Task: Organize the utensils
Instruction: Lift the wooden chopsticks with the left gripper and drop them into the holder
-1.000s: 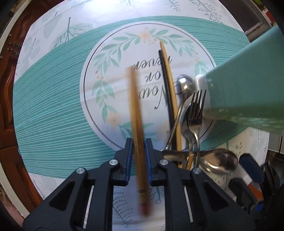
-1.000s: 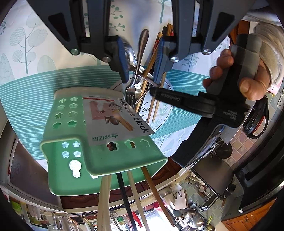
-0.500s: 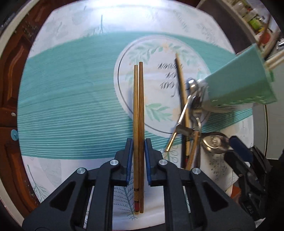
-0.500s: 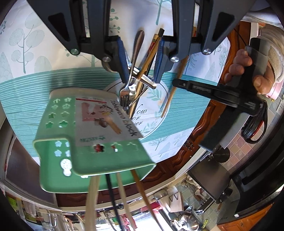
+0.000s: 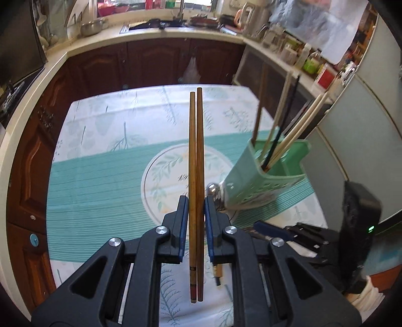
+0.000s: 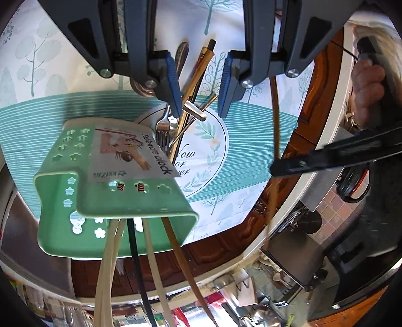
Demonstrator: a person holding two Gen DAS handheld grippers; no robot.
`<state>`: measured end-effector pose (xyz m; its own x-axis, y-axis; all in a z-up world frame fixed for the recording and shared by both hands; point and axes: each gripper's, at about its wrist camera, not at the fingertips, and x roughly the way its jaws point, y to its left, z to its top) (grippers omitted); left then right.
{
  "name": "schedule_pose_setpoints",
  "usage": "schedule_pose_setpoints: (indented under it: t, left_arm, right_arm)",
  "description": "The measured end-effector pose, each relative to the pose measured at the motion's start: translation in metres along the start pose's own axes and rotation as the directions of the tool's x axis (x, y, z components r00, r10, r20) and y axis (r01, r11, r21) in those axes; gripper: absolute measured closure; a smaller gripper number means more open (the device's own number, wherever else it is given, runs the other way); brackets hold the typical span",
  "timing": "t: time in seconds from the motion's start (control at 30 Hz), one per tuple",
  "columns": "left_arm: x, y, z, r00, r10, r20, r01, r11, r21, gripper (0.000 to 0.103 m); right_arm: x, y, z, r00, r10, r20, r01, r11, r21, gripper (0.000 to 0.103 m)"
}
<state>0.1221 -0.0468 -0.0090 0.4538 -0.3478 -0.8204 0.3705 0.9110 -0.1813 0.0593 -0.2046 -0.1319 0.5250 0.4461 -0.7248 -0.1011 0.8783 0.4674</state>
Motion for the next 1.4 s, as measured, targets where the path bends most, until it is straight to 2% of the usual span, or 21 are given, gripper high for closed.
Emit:
schedule_pose_setpoints:
  t: [0.1, 0.17, 0.27, 0.33, 0.47, 0.57, 0.63, 0.7, 0.73, 0.83, 1.03, 1.1, 1.23, 1.4]
  left_arm:
    - [-0.031, -0.015, 0.017, 0.996, -0.035, 0.080, 0.033, 0.999, 0.018, 0.093]
    - [-0.051, -0.028, 0.032, 0.986, -0.054, 0.156, 0.050, 0.998, 0.034, 0.093]
    - [-0.080, -0.050, 0.050, 0.960, -0.057, 0.275, 0.042, 0.997, 0.059, 0.093]
    - [-0.092, -0.066, 0.060, 0.932, -0.063, 0.357, 0.041, 0.997, 0.069, 0.093]
    - [-0.093, -0.091, 0.077, 0.876, -0.078, 0.477, 0.049, 0.996, 0.074, 0.093]
    - [-0.082, -0.102, 0.086, 0.844, -0.091, 0.528, 0.065, 0.996, 0.067, 0.093]
    - [-0.066, -0.100, 0.089, 0.835, -0.103, 0.540, 0.083, 0.995, 0.061, 0.093]
    - [-0.048, -0.099, 0.088, 0.828, -0.091, 0.553, 0.070, 0.996, 0.060, 0.093]
    - [-0.037, -0.097, 0.086, 0.829, -0.091, 0.552, 0.068, 0.996, 0.062, 0.093]
    - [-0.005, -0.083, 0.078, 0.849, -0.094, 0.520, 0.072, 0.995, 0.063, 0.093]
    - [0.033, -0.065, 0.049, 0.891, -0.133, 0.435, 0.121, 0.991, 0.056, 0.092]
    - [0.036, -0.059, 0.042, 0.910, -0.144, 0.389, 0.132, 0.990, 0.057, 0.089]
    - [0.034, -0.043, 0.028, 0.940, -0.091, 0.328, 0.095, 0.995, 0.004, 0.053]
    - [0.028, -0.016, 0.013, 0.974, -0.003, 0.224, 0.013, 0.999, -0.040, 0.052]
  right_arm:
    - [-0.003, 0.002, 0.003, 1.000, -0.002, 0.007, 0.002, 1.000, 0.006, 0.074]
    - [-0.008, 0.005, 0.003, 1.000, 0.004, 0.023, -0.004, 1.000, -0.004, 0.074]
    - [-0.018, 0.007, 0.002, 0.998, 0.016, 0.054, -0.015, 1.000, -0.016, 0.074]
    - [-0.025, 0.006, 0.002, 0.997, 0.017, 0.075, -0.016, 1.000, -0.016, 0.074]
    - [-0.048, -0.001, 0.006, 0.990, -0.004, 0.140, 0.005, 1.000, -0.011, 0.074]
    - [-0.068, -0.006, 0.012, 0.977, -0.042, 0.208, 0.043, 0.999, -0.001, 0.074]
    - [-0.080, -0.011, 0.014, 0.967, -0.057, 0.250, 0.056, 0.998, 0.009, 0.074]
    - [-0.090, -0.016, 0.016, 0.956, -0.071, 0.285, 0.070, 0.997, 0.012, 0.074]
    - [-0.094, -0.018, 0.016, 0.951, -0.078, 0.298, 0.078, 0.997, 0.012, 0.074]
    - [-0.097, -0.025, 0.017, 0.946, -0.101, 0.308, 0.101, 0.995, 0.016, 0.074]
    - [-0.089, -0.034, 0.014, 0.953, -0.110, 0.282, 0.106, 0.994, 0.031, 0.074]
    - [-0.083, -0.033, 0.014, 0.956, -0.114, 0.270, 0.111, 0.993, 0.026, 0.074]
    - [-0.070, -0.025, 0.012, 0.966, -0.107, 0.236, 0.110, 0.994, 0.001, 0.074]
    - [-0.054, -0.013, 0.009, 0.977, -0.090, 0.194, 0.099, 0.995, -0.034, 0.074]
